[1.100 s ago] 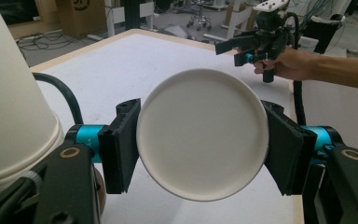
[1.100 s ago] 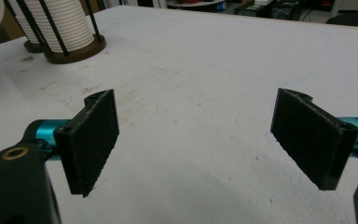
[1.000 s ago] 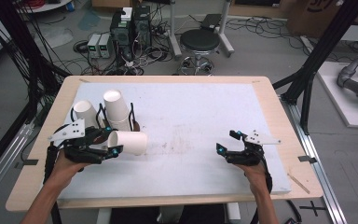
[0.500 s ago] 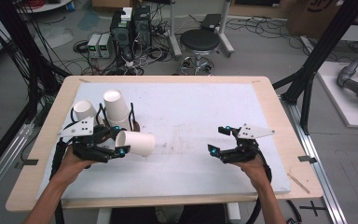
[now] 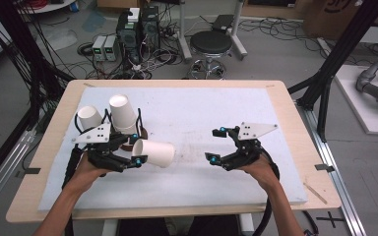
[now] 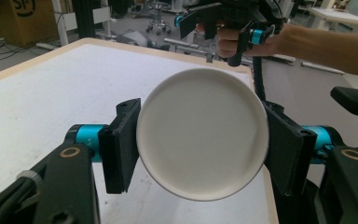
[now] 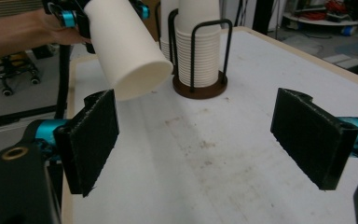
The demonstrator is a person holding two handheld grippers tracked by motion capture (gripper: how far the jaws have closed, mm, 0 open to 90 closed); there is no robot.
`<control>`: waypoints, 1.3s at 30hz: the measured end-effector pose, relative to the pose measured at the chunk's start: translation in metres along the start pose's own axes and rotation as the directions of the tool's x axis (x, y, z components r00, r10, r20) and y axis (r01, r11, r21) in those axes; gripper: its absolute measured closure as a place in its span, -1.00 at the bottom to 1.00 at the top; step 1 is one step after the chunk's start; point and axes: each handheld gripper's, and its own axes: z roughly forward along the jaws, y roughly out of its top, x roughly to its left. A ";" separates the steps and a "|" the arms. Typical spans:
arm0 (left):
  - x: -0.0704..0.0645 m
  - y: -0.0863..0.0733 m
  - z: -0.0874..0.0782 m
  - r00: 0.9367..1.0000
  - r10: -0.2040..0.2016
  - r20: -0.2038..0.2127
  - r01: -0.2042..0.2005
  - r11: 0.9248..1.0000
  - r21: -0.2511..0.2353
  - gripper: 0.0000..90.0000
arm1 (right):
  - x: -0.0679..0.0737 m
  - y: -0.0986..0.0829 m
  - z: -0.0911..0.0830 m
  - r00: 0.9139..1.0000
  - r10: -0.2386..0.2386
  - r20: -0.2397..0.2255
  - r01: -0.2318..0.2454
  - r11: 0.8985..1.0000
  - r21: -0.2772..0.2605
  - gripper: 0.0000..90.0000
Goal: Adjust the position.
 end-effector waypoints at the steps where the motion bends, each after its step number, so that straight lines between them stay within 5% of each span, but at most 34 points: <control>1: 0.000 0.000 0.001 1.000 -0.001 0.006 0.001 1.000 -0.003 -0.22 | 0.000 0.002 0.002 1.000 -0.008 -0.008 0.008 1.000 -0.004 -0.65; 21: -0.004 -0.002 0.039 0.993 -0.016 0.116 0.024 0.997 -0.068 -0.22 | 0.007 0.024 0.028 0.984 -0.047 -0.170 0.037 0.997 -0.062 -0.65; 39: -0.009 -0.002 0.049 0.983 -0.018 0.182 0.034 0.996 -0.087 -0.22 | 0.016 0.031 0.047 0.962 -0.066 -0.264 0.041 0.994 -0.097 -0.66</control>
